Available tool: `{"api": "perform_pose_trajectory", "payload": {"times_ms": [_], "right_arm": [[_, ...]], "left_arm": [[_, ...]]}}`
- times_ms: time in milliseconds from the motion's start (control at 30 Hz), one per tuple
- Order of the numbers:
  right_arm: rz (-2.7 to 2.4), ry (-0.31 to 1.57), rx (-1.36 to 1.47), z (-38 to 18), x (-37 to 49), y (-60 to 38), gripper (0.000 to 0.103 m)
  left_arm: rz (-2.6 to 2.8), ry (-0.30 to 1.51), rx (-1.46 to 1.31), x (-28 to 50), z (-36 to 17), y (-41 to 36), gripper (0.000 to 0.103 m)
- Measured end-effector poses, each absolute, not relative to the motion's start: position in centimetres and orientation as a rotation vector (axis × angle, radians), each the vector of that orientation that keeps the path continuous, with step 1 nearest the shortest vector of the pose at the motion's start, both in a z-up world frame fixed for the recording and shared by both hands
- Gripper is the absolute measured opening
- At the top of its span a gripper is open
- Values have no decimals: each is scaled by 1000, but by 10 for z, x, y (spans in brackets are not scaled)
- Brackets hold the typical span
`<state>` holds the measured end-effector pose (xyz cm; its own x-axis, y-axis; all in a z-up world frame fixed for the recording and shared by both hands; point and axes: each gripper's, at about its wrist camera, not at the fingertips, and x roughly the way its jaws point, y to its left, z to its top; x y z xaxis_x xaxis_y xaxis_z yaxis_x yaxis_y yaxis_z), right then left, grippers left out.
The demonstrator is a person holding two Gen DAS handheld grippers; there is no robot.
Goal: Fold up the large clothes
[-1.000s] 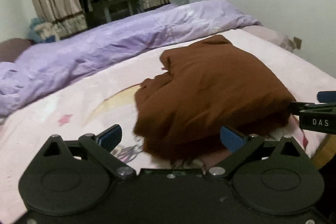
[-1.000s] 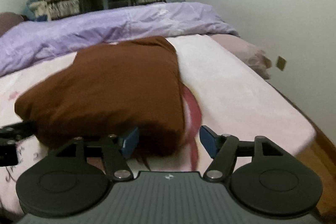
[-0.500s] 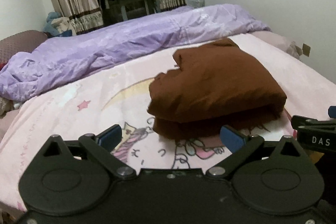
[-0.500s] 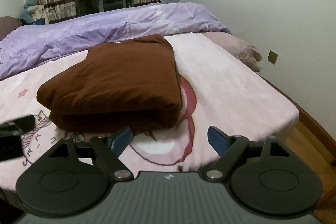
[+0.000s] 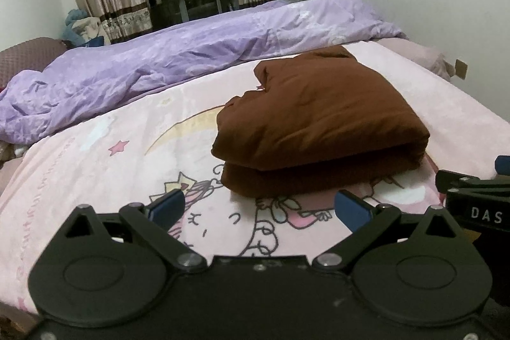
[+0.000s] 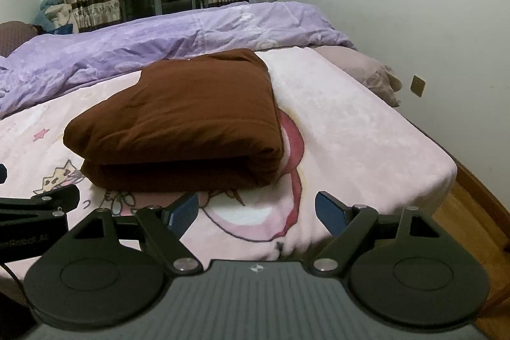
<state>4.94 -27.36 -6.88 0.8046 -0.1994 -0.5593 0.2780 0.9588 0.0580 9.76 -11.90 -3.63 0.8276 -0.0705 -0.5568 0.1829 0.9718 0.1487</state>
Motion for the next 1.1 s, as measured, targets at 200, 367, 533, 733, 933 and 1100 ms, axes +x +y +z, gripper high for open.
{"api": "perform_pose_trajectory", "payload": {"times_ms": [200, 367, 533, 733, 933, 1100], "right_arm": [[-261, 572, 137, -67, 46, -269, 97], [-263, 564, 134, -65, 43, -267, 97], [-258, 556, 128, -62, 40, -265, 97], [-265, 556, 131, -62, 37, -264, 97], [-262, 546, 133, -62, 36, -266, 97], [-262, 546, 133, -62, 36, -265, 97]], "left_arm": [[-145, 570, 206, 92, -34, -121, 103], [-150, 560, 203, 89, -32, -121, 103], [-150, 546, 200, 85, -29, -120, 103], [-152, 547, 207, 83, -29, -122, 103], [-155, 546, 207, 82, -28, -122, 103], [-156, 544, 207, 82, -28, -123, 103]]}}
